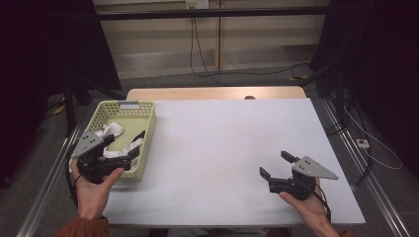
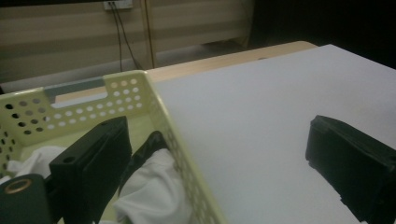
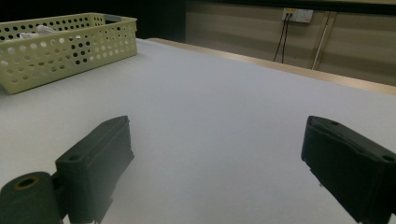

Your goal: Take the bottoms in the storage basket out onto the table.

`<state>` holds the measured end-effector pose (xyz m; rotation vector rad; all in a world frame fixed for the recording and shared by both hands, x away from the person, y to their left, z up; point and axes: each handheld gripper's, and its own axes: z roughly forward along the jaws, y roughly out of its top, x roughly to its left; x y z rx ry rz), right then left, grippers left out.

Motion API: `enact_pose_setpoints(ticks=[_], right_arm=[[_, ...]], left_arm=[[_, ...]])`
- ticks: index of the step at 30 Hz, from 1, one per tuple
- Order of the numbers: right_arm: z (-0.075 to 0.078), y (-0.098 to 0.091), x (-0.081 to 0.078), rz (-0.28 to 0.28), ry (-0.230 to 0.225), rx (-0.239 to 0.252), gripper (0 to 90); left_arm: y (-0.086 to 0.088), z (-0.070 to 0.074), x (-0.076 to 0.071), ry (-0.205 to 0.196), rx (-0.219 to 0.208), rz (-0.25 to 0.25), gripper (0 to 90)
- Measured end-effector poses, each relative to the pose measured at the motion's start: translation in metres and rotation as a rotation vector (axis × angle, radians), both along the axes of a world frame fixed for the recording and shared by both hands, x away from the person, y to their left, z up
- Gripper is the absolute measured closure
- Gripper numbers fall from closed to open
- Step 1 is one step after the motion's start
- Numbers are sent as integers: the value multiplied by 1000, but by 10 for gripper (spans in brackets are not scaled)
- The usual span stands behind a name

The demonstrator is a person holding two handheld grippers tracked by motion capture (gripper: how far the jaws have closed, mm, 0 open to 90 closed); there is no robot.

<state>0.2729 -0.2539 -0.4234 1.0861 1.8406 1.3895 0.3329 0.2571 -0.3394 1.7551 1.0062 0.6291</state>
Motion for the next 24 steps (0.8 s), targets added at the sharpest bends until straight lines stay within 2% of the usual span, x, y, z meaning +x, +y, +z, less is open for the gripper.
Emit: enact_pose_setpoints(ticks=[5,8,13,16,19,22,24], right_arm=[[0,-1,0,0,0,2,85],[0,0,0,2,2,3,84],[0,0,1,6,4,2,85],[-1,1,2,15,14,-2,84],[-1,2,2,19,14,-3,84],[-1,2,2,20,15,-2,85],[-1,2,2,21,14,-1,85]], left_arm=[[14,6,10,41,-15,15,64],[19,3,13,73,41,28,65],[29,3,17,92,58,50,60],[34,3,21,110,84,35,74],[41,4,25,115,90,60,70],[44,1,30,141,84,80,57],[44,-3,33,165,101,75,56]])
